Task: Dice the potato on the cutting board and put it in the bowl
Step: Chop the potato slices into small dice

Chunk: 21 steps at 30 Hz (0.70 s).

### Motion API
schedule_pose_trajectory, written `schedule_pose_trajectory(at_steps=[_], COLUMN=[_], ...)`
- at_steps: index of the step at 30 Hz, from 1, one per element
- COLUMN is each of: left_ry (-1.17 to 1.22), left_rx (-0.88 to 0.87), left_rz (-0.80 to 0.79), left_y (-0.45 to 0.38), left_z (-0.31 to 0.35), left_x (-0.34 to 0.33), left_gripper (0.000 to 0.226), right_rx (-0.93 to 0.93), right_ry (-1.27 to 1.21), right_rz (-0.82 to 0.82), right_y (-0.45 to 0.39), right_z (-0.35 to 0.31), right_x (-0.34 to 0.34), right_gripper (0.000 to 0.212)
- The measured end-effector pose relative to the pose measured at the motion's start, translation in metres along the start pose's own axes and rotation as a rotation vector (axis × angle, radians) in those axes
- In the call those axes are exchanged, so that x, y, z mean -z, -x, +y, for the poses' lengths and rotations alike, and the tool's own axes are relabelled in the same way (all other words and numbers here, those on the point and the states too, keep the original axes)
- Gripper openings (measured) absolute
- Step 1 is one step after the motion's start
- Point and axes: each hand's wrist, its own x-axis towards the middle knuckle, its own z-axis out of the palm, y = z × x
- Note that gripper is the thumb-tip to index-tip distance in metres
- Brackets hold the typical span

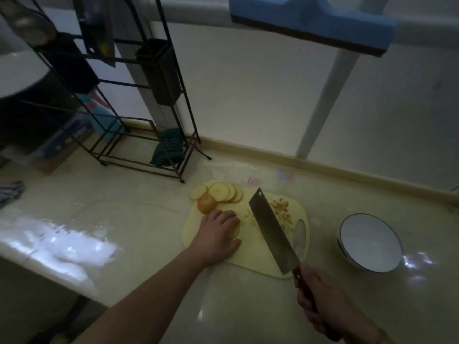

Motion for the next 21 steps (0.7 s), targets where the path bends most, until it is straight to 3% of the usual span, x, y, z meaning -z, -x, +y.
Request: schedule_pose_trajectory(at_steps=[3, 11, 16, 21], left_ry=[-0.023, -0.125, 0.007, 0.094], left_rx=[0.020, 0.084, 0.045, 0.045], left_rz=[0.057, 0.089, 0.006, 0.026], left_y=[0.004, 0.025, 0.024, 0.023], left_z=[-0.001, -0.019, -0.021, -0.025], left_x=[0.003, 0.012, 0.020, 0.017], left_gripper=[0.058, 0.062, 0.069, 0.071], right_rx=[-0.033, -0.108, -0.118, -0.113], right_ry=[-0.045, -0.152, -0.180, -0.212], right_rz=[-0.031, -0.092, -0.109, -0.021], right_y=[-0.007, -0.020, -0.024, -0.021], right_z=[0.010, 0.026, 0.028, 0.025], right_x=[-0.014, -0.029, -0.027, -0.008], right_gripper=[0.046, 0.044, 0.046, 0.048])
